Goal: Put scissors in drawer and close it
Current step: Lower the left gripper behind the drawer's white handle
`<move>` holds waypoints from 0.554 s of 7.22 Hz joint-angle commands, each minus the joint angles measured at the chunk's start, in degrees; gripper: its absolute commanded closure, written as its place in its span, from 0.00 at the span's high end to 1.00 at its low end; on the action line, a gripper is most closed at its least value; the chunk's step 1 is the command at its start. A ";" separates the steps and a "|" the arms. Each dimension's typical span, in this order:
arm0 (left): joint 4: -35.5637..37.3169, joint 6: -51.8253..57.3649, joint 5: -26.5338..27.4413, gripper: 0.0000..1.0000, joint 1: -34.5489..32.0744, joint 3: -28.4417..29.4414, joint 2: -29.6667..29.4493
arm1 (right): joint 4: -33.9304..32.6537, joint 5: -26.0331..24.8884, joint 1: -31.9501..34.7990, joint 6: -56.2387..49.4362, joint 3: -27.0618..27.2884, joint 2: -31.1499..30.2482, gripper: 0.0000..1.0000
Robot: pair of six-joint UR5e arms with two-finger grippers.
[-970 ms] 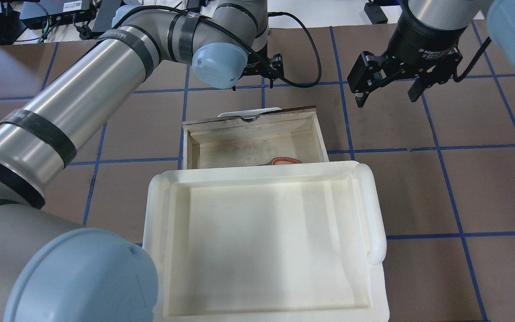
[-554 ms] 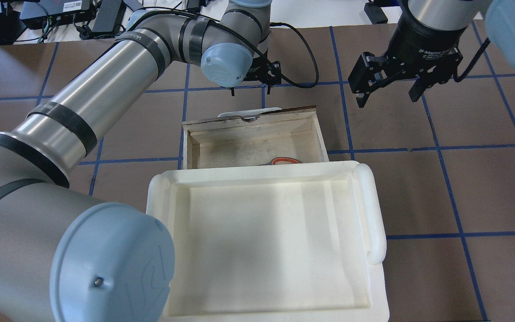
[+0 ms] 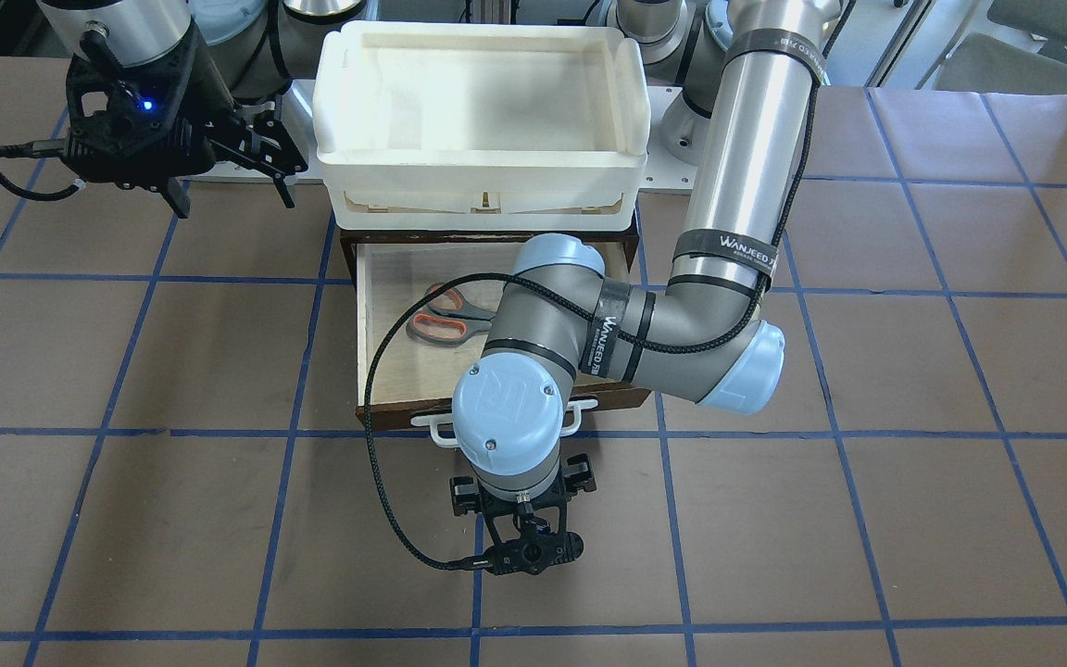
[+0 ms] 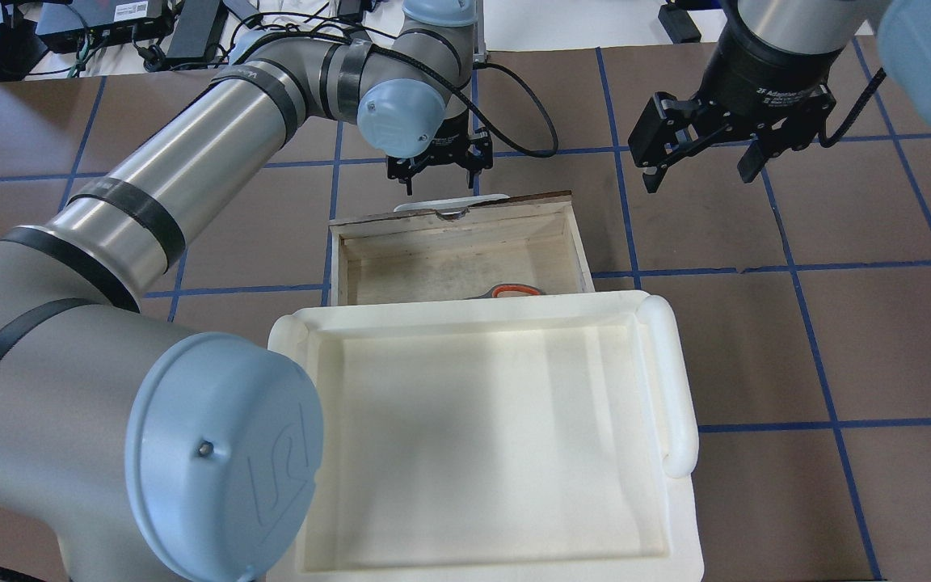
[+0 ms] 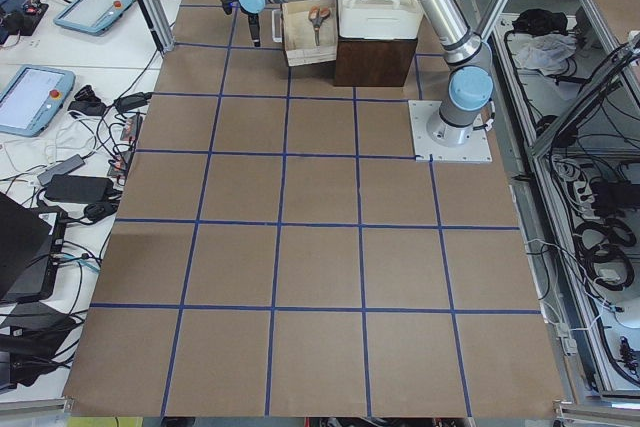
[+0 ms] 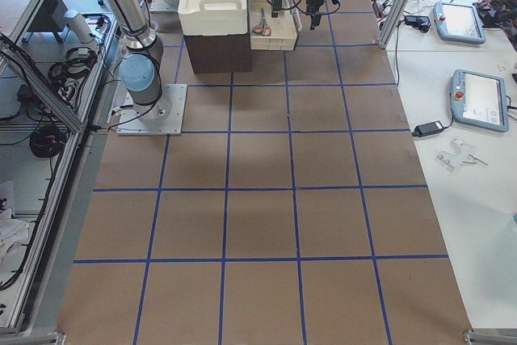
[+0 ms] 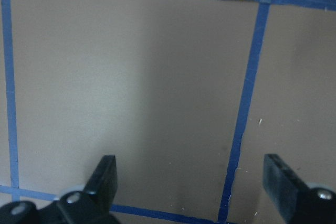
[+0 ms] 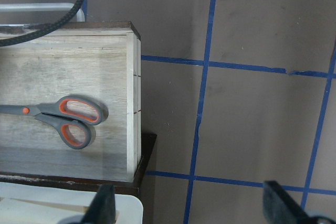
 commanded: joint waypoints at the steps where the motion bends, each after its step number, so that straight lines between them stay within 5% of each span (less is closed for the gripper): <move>1: -2.89 -0.97 -1.88 1.00 0.10 0.14 -0.68 | 0.00 0.29 0.00 0.09 0.00 0.03 1.00; 4: -3.16 -1.67 -3.38 1.00 0.18 0.05 -1.12 | 0.00 0.29 0.00 0.00 0.09 0.12 1.00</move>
